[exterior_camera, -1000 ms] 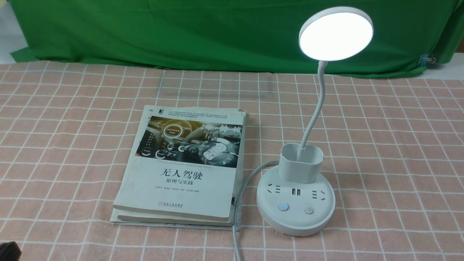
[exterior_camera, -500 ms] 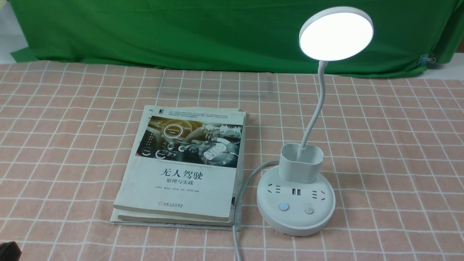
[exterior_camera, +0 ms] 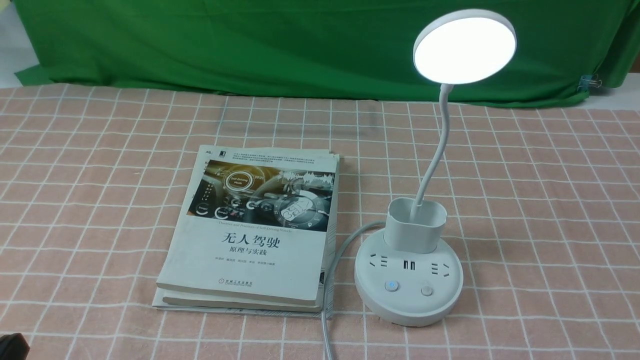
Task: Turn off the table lamp on the pink coffee tablecloth by hand.
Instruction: 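Press the power button on the lamp base to turn the lamp off with the right gripper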
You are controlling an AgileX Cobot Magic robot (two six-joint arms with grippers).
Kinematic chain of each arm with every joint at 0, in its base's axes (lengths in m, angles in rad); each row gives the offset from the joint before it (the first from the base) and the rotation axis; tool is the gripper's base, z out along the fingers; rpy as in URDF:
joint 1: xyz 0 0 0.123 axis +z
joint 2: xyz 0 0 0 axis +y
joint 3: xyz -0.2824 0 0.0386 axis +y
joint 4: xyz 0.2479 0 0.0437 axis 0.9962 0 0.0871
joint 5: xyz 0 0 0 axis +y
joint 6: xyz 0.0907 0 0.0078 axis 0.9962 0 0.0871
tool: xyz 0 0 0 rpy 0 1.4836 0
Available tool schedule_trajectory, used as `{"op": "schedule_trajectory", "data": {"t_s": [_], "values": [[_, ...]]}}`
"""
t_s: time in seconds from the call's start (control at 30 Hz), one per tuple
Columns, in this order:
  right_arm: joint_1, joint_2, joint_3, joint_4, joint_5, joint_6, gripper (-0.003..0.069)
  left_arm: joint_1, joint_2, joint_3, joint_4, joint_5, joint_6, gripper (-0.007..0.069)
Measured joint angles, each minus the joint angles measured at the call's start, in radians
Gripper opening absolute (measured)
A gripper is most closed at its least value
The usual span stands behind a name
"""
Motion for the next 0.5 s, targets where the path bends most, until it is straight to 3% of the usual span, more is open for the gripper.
{"op": "schedule_trajectory", "data": {"t_s": [0.03,0.2,0.37,0.5], "values": [[0.000,0.043,-0.068,0.000,0.135,-0.030,0.0210,0.000,0.000,0.000,0.000,0.000,0.000,0.0006],[0.000,0.273,-0.342,0.001,0.507,-0.238,0.0059,0.000,0.000,0.000,0.000,0.000,0.000,0.0006],[0.000,0.559,-0.626,0.001,0.897,-0.415,0.0052,0.000,0.000,0.000,0.000,0.000,0.000,0.0006],[0.000,0.781,-0.751,0.001,1.048,-0.474,0.0062,0.000,0.000,0.000,0.000,0.000,0.000,0.0006]]}}
